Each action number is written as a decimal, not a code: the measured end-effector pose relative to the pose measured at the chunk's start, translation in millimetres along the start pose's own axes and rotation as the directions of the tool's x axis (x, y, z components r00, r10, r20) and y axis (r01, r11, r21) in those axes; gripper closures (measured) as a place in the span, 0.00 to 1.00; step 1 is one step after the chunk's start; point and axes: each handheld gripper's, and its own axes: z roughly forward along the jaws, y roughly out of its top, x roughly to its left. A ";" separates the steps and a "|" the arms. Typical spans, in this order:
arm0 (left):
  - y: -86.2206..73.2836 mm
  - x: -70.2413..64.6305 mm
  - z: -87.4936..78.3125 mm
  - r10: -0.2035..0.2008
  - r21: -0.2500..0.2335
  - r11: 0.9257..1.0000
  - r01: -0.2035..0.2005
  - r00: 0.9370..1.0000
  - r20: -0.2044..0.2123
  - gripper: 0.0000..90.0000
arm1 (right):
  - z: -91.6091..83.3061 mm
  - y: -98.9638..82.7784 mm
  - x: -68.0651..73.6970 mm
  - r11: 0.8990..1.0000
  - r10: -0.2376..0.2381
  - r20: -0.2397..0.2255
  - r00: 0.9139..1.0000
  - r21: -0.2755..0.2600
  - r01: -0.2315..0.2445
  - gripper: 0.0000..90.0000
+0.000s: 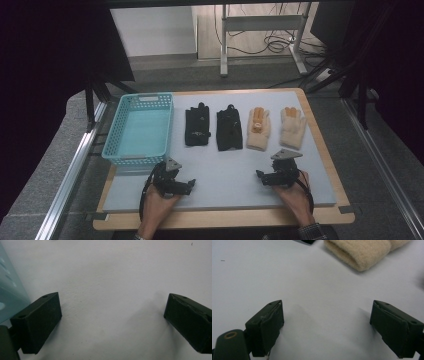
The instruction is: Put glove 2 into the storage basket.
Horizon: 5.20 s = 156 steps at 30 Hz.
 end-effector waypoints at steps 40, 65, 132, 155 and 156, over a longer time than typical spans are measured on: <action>0.0 0.1 -0.1 -0.002 0.002 1.000 0.002 1.000 0.000 0.02 | 40.1 89.3 -4.4 0.998 -0.057 -0.108 0.993 -0.020 0.055 0.65; 0.0 0.4 0.1 -0.002 0.000 1.000 0.002 1.000 0.002 0.02 | 121.1 154.8 -9.4 0.999 -0.028 -0.042 0.999 0.029 0.029 0.53; -0.1 0.0 0.0 -0.004 -0.001 1.000 0.004 1.000 0.000 0.02 | 22.8 42.2 40.3 0.995 -0.060 -0.128 0.990 0.077 0.070 0.86; -0.2 0.3 0.0 -0.002 0.000 1.000 0.002 1.000 0.001 0.02 | 67.5 128.2 49.2 0.995 -0.088 -0.243 0.966 -0.058 0.076 0.78; -0.2 0.3 0.0 -0.002 0.000 1.000 0.002 1.000 0.001 0.02 | 67.5 128.2 49.2 0.995 -0.088 -0.243 0.966 -0.058 0.076 0.78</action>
